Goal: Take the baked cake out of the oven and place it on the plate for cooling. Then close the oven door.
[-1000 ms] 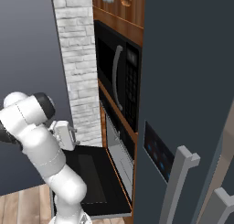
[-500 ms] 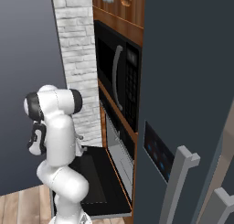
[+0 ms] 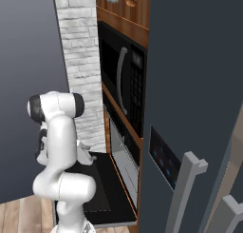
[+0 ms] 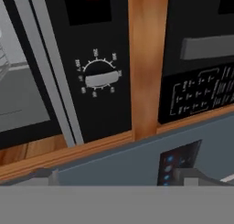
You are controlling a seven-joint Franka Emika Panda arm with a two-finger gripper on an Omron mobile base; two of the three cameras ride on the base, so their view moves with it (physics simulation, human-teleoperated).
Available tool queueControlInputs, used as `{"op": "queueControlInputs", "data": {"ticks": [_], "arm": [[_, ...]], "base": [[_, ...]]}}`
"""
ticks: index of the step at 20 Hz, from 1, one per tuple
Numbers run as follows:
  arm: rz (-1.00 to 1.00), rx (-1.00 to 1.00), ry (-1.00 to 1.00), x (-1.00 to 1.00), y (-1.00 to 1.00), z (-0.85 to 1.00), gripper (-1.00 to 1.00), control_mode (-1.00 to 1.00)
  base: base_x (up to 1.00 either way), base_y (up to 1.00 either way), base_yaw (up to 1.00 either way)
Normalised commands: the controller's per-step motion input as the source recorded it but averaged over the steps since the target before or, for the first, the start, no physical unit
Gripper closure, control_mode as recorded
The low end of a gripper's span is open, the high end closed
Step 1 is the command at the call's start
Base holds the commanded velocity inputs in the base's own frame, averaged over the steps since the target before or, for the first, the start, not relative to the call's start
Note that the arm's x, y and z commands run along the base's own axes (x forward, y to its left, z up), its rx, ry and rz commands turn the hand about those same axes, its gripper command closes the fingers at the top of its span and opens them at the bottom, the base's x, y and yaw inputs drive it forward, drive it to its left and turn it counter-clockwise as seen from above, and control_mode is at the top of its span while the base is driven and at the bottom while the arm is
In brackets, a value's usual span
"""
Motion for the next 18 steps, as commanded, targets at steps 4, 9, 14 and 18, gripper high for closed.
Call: {"op": "queueControlInputs", "data": {"ticks": [4,9,14,18], "arm": [[0.27,0.12,0.01,0.0,-0.37,0.0,-1.0,-1.0],[0.33,0.18,0.09,0.07,-0.24,0.0,-1.0,-1.0],[0.07,0.06,0.09,0.25,-0.02,0.0,-1.0,-1.0],[0.0,0.0,0.16,0.42,0.0,-0.06,-1.0,-1.0]], "base": [[0.0,0.0,0.0],[0.0,0.0,0.0],[0.0,0.0,0.0],[0.0,0.0,0.0]]}}
